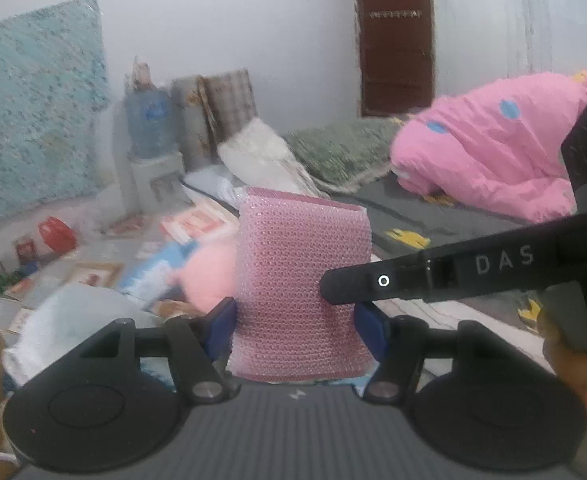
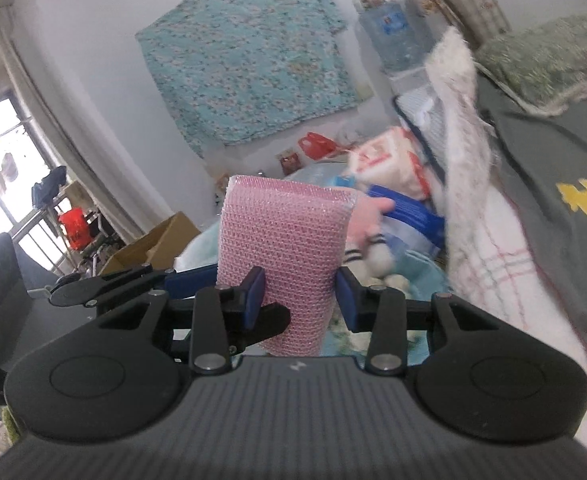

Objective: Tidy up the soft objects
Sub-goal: 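Carry the pink pad with the right gripper into the box and release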

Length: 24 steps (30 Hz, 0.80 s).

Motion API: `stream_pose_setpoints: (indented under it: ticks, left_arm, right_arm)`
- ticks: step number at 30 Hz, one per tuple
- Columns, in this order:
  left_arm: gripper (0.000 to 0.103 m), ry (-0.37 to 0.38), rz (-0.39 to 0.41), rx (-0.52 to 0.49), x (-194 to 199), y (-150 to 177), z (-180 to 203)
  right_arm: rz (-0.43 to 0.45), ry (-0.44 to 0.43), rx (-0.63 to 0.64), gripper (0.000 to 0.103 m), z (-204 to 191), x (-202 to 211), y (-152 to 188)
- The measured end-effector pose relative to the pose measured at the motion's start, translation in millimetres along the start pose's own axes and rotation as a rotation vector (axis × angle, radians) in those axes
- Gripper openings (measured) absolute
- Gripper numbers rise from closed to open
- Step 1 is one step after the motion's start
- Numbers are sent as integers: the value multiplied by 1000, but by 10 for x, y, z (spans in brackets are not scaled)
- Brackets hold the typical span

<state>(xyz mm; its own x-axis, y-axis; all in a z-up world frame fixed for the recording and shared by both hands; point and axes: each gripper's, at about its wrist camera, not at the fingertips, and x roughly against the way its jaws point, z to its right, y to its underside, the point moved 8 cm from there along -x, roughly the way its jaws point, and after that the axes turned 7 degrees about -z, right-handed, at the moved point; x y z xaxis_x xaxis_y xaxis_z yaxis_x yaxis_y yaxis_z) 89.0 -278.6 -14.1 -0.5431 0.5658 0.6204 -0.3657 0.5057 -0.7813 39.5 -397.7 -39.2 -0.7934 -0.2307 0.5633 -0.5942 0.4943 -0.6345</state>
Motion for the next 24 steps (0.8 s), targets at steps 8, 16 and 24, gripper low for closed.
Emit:
stream_pose_setpoints:
  ticks: [8, 16, 24]
  left_arm:
    - [65, -113, 90, 113, 532, 56, -602]
    - [68, -349, 85, 253, 1029, 279, -1593]
    - [70, -425, -7, 405, 1373, 384, -2914]
  right_arm:
    - [-17, -84, 139, 40, -804, -169, -211]
    - [-175, -271, 256, 41, -1834, -906, -365]
    - [-368, -400, 345, 42, -3059, -1903, -625]
